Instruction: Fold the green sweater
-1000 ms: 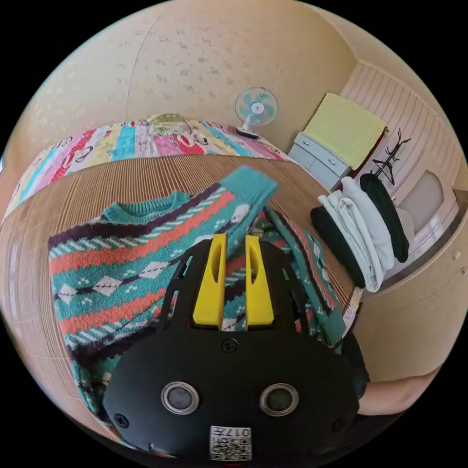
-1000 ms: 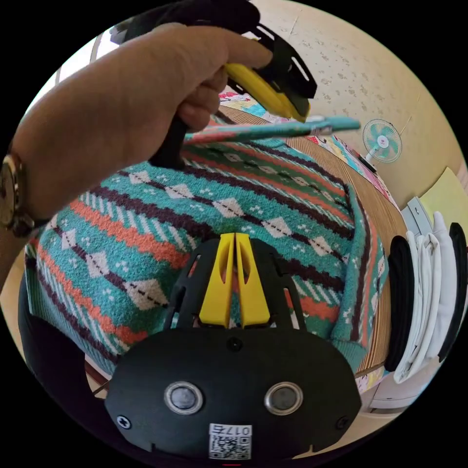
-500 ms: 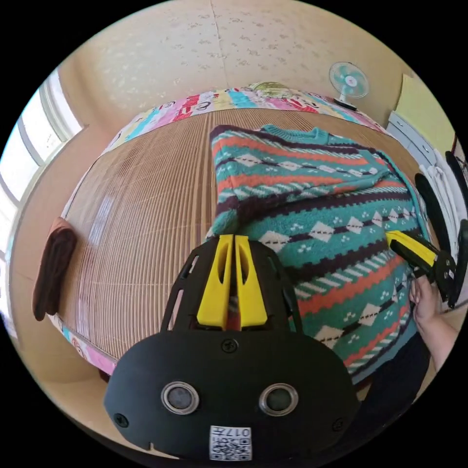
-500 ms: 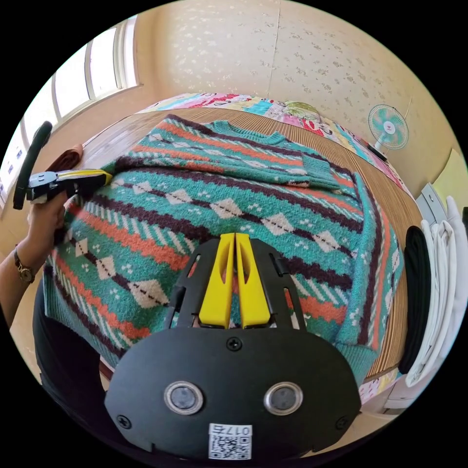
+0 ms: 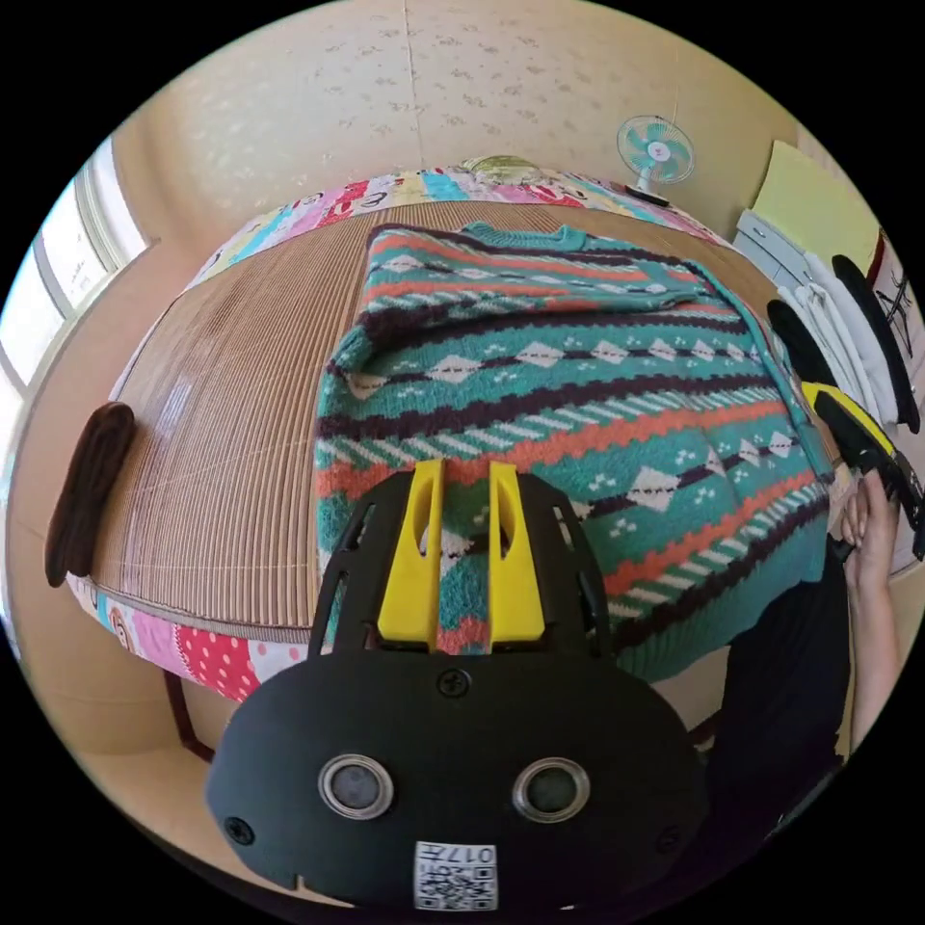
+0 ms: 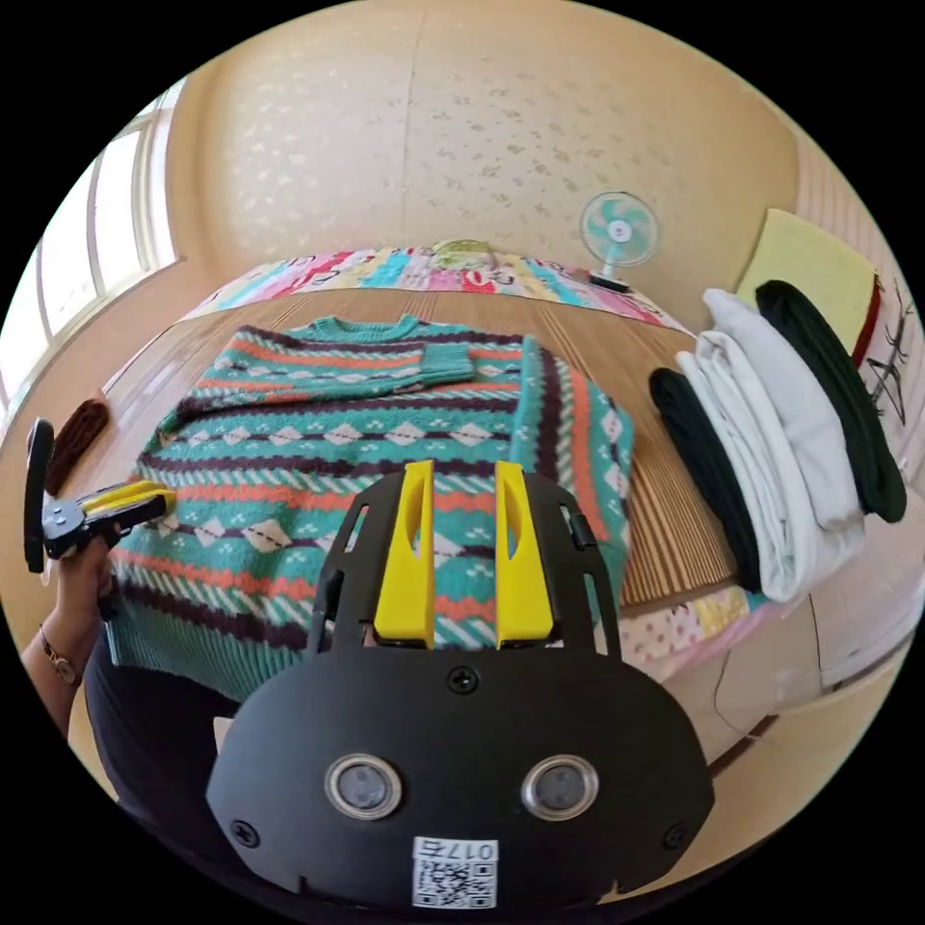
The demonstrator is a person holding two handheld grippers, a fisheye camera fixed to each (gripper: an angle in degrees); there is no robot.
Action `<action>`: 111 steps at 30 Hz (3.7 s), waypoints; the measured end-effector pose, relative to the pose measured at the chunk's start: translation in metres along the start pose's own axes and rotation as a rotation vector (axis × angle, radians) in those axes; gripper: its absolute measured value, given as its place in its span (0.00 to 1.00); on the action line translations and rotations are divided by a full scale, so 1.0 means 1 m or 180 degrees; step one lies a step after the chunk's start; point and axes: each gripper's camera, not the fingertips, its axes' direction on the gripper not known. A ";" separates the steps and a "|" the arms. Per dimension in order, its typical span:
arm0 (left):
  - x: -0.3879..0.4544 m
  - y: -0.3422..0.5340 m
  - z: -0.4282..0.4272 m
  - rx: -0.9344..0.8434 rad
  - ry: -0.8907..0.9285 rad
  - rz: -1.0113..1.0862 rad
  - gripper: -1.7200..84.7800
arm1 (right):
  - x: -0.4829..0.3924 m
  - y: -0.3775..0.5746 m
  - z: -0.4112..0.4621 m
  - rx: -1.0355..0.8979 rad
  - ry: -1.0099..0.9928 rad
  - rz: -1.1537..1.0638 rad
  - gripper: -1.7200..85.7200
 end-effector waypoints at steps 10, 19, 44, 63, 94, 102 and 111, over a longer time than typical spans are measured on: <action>-0.039 0.046 -0.017 0.0502 0.0496 -0.0237 0.10 | 0.205 -0.075 -0.114 0.0156 -0.1268 0.0652 0.08; -0.086 0.063 -0.025 0.0592 0.1016 -0.0452 0.09 | 0.300 -0.204 -0.108 -0.0782 -0.1618 0.1428 0.06; -0.135 0.059 -0.025 0.0654 0.1493 -0.0618 0.05 | 0.043 -0.060 0.050 -0.0773 -0.1783 -0.0546 0.08; -0.107 0.089 -0.120 0.0219 0.0890 -0.0991 0.14 | -0.033 -0.008 0.001 -0.0779 -0.1140 -0.0846 0.02; 0.056 -0.001 0.016 -0.1531 -0.0254 -0.0324 0.13 | 0.111 0.037 -0.079 -0.0756 -0.1150 0.0344 0.07; 0.047 -0.004 0.021 -0.1536 -0.0064 -0.0457 0.13 | 0.127 0.027 -0.068 -0.0893 -0.1296 0.0423 0.14; 0.034 -0.002 0.017 -0.1544 -0.0057 -0.0429 0.12 | 0.145 0.031 -0.050 -0.1248 -0.1428 0.0288 0.17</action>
